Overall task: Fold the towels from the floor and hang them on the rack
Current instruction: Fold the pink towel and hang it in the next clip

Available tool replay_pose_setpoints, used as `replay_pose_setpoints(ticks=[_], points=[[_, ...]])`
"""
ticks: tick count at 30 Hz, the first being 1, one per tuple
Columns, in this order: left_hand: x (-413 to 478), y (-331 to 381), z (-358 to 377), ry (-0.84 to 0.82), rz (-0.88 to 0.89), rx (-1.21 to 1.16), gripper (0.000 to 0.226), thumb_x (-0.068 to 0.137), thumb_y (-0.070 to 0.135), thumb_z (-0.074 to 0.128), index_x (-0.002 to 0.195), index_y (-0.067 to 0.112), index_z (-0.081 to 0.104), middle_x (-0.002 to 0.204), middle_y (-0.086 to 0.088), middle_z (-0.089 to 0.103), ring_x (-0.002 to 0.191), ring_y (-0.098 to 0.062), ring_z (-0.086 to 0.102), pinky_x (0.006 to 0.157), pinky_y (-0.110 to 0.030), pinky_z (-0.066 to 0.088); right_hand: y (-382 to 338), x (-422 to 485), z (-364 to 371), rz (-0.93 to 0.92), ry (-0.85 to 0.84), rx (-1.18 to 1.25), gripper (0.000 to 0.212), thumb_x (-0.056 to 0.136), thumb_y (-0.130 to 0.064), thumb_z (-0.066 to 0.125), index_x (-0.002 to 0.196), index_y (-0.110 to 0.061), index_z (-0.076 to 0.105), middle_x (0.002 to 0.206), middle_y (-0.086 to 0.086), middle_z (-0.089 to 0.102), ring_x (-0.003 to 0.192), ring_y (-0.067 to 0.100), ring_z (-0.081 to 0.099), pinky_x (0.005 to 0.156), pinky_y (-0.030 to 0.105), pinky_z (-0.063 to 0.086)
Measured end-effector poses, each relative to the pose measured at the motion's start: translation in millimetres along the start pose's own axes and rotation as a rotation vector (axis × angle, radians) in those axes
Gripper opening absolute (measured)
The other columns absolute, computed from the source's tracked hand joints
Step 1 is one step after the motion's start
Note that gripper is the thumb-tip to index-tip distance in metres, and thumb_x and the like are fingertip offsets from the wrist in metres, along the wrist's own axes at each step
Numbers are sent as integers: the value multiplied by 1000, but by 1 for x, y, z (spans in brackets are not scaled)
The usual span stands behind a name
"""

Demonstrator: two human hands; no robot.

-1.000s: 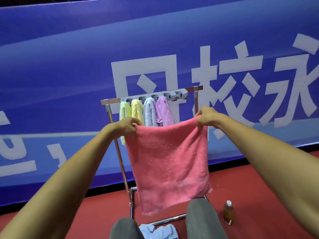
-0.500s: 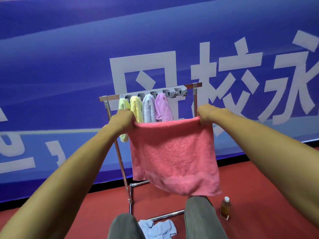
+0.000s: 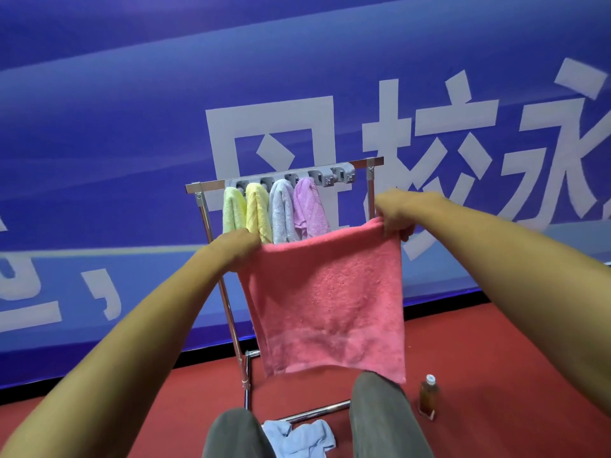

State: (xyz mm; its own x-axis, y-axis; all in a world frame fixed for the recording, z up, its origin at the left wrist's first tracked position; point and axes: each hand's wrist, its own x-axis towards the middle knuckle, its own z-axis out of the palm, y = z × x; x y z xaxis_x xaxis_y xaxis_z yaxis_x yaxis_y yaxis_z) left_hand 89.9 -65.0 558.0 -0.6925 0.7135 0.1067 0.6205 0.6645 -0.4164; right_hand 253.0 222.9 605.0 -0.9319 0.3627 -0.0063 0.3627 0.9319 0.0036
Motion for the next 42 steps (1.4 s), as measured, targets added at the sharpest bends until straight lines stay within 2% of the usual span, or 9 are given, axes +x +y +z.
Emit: replay_pose_setpoints(ticks=[5,9,16,18,22,29,33,38,42], points=[[-1,-1,14,137,-179,-62,13,89,5,55,100,12,53,95,-8,59,86,-32,60,66,-39,46,-2,-3,4,-16,154,-205,24,78,-18,83,73,-11,61,75,8,66,67,26,66,56,29,51],[1,-9,29,406,-496,-477,9,82,10,62,76,11,68,77,-9,65,71,-35,60,63,-37,49,8,2,12,6,166,-99,17,76,-24,84,80,-13,72,66,3,67,69,24,70,54,27,51],[9,-8,35,549,-713,-1337,17,91,24,60,76,16,61,77,-5,65,84,-31,64,76,-43,55,26,13,34,211,348,653,15,81,-7,77,69,-11,69,66,14,70,55,23,71,56,31,61],[13,-9,32,585,-763,-1391,22,93,28,61,77,13,61,81,-8,65,89,-34,67,81,-47,57,23,17,41,295,425,1074,12,81,-9,76,71,-12,69,80,14,71,76,29,74,71,40,63],[12,-7,28,632,-751,-1307,36,101,32,50,77,7,59,70,-5,55,78,-29,53,67,-37,38,8,17,55,352,390,1570,16,94,-17,63,109,-12,68,87,6,67,68,18,60,64,33,55],[5,-15,32,681,-734,-1229,50,100,50,43,67,14,54,69,-4,55,74,-26,53,70,-43,44,-8,29,62,468,567,1375,57,100,-50,45,113,0,69,116,18,68,105,35,64,91,42,53],[4,-14,32,630,-787,-1296,50,101,46,38,65,11,43,68,-3,47,75,-27,46,67,-42,40,-15,28,65,365,399,1164,76,104,-58,24,141,3,51,144,23,52,130,38,51,110,43,40],[-11,-16,24,135,-440,-1598,78,81,83,48,96,10,70,97,-7,72,92,-24,71,84,-38,57,-13,19,62,-69,38,791,99,61,-97,47,105,-11,68,110,6,66,101,24,64,90,40,50],[-24,-20,18,-152,-166,-1374,57,78,65,63,92,11,70,87,-4,71,76,-14,69,69,-30,58,-10,15,46,-197,-97,447,69,59,-80,76,92,-20,67,94,-3,71,92,21,68,82,36,55]])
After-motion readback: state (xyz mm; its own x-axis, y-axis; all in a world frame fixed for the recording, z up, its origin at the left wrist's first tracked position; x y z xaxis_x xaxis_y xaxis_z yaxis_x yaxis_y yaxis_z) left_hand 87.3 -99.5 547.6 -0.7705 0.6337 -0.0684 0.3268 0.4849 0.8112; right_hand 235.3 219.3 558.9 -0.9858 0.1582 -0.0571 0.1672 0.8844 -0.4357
